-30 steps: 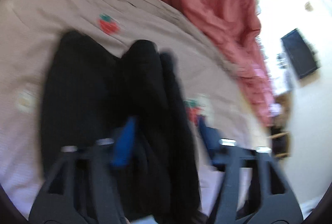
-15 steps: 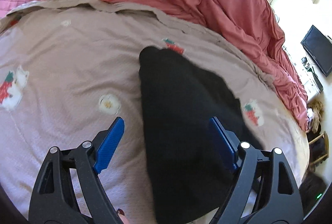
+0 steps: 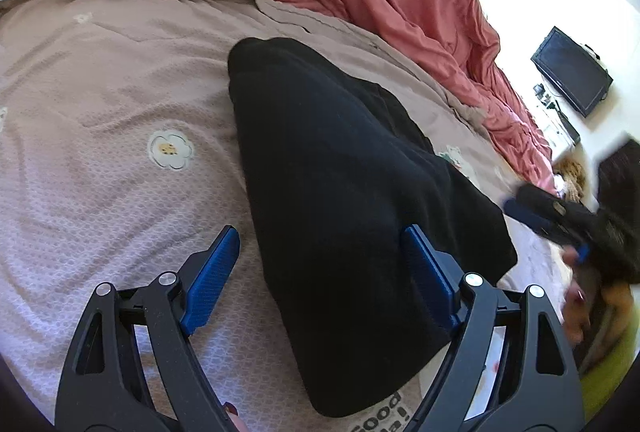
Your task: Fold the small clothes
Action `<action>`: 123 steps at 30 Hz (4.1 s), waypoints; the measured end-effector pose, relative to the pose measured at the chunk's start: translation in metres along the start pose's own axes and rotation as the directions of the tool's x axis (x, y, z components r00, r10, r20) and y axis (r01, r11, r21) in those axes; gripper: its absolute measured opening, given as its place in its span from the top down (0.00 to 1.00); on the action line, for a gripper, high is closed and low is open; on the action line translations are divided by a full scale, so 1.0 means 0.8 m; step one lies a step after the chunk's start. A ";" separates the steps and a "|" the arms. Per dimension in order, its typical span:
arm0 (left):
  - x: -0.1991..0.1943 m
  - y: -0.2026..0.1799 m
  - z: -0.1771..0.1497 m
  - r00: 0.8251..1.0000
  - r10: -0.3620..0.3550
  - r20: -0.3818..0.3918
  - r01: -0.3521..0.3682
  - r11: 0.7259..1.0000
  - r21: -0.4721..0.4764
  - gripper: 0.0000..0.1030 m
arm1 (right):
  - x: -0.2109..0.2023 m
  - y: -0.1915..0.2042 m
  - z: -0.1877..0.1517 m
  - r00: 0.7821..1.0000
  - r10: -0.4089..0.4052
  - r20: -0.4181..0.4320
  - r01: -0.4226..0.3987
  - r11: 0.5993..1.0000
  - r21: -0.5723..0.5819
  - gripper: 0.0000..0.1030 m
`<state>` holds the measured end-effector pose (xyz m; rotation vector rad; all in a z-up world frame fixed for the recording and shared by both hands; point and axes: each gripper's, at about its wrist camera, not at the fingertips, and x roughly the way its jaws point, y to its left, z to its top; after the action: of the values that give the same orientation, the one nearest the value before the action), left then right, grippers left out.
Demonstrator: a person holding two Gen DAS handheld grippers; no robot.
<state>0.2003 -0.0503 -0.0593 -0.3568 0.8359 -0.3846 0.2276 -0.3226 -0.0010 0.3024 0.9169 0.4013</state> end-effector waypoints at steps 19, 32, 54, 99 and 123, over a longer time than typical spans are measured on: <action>0.009 -0.007 -0.008 1.000 -0.012 -0.024 0.013 0.998 0.056 0.23 | 0.092 0.031 0.047 0.992 -0.043 -0.119 0.041 0.999 -0.020 0.73; -0.014 0.001 0.001 1.000 -0.026 0.005 0.026 0.999 0.024 0.23 | 0.038 0.040 0.048 0.999 -0.049 -0.001 0.049 0.997 -0.062 0.90; -0.007 -0.006 -0.005 1.000 -0.004 -0.019 0.005 0.998 0.057 0.22 | 0.016 -0.023 0.009 0.998 -0.061 0.018 0.061 0.998 0.024 0.59; -0.012 -0.044 -0.025 0.998 0.043 -0.038 -0.037 0.985 0.168 0.21 | -0.064 0.002 -0.083 0.998 -0.066 0.016 0.066 0.998 0.009 0.77; 0.000 -0.036 -0.031 0.991 0.076 -0.108 -0.058 0.986 0.156 0.21 | 0.004 0.022 -0.081 0.992 -0.092 -0.084 0.092 0.996 -0.001 0.66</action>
<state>0.1757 -0.0795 -0.0618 -0.1653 0.9210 -0.4061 0.1732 -0.3004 -0.0329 0.2466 1.0099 0.3297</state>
